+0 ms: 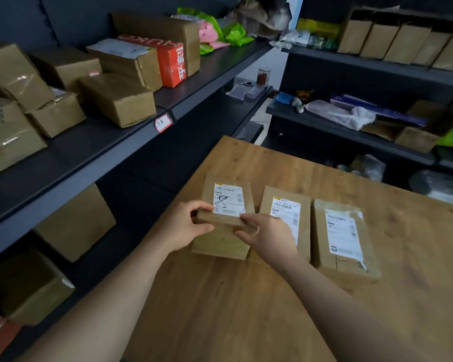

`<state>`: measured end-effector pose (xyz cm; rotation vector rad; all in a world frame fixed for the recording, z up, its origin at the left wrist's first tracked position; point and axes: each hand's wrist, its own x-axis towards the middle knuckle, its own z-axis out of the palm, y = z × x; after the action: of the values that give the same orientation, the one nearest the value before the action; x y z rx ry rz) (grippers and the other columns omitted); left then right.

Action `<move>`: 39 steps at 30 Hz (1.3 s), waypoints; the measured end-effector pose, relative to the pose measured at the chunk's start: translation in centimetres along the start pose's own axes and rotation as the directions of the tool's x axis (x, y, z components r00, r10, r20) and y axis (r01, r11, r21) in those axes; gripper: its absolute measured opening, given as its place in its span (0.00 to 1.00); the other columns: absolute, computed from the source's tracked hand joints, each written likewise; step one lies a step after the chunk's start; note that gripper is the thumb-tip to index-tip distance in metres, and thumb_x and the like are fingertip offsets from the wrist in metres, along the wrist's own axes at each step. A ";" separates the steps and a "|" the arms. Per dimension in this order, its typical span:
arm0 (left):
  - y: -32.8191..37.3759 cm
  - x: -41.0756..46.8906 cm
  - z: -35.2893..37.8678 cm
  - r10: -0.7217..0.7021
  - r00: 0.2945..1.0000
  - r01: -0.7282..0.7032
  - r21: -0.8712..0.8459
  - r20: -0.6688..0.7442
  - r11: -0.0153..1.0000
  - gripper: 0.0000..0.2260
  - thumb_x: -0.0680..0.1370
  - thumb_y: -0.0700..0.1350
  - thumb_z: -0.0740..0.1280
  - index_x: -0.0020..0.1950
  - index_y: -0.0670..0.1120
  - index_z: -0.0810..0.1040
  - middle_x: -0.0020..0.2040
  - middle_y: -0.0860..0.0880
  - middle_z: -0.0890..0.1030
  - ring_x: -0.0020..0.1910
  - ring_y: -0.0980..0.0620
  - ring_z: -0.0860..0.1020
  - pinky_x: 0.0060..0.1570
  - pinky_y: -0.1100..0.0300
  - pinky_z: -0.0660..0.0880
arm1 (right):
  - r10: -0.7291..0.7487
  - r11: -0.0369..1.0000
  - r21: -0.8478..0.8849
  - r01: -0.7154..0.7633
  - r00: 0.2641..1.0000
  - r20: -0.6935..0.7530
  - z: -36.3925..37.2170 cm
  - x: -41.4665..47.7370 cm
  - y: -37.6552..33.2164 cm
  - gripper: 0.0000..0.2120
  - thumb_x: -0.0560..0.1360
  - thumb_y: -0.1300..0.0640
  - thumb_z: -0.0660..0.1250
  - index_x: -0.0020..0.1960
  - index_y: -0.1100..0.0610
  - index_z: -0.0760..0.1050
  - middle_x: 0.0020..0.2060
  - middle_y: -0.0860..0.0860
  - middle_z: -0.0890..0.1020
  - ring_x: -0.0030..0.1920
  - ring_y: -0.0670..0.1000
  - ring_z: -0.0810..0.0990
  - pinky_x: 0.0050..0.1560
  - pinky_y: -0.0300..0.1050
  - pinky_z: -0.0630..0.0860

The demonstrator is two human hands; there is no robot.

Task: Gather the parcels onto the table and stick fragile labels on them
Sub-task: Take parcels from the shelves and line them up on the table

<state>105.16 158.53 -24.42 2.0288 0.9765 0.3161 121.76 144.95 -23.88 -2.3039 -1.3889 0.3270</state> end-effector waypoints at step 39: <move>1.2 -6.7 -6.9 0.318 0.934 -0.183 0.546 -0.163 0.818 0.21 0.80 0.55 0.60 0.72 0.53 0.68 0.73 0.52 0.67 0.72 0.52 0.64 0.72 0.51 0.60 | -0.437 0.881 -0.302 0.363 0.870 -0.229 -0.5 -0.1 -8.0 0.19 0.73 0.48 0.70 0.60 0.55 0.79 0.59 0.56 0.80 0.61 0.57 0.78 0.64 0.55 0.71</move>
<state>97.69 157.24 -18.37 2.6857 1.0197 0.4983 115.70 148.01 -19.68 -2.0581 -1.7805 -0.3252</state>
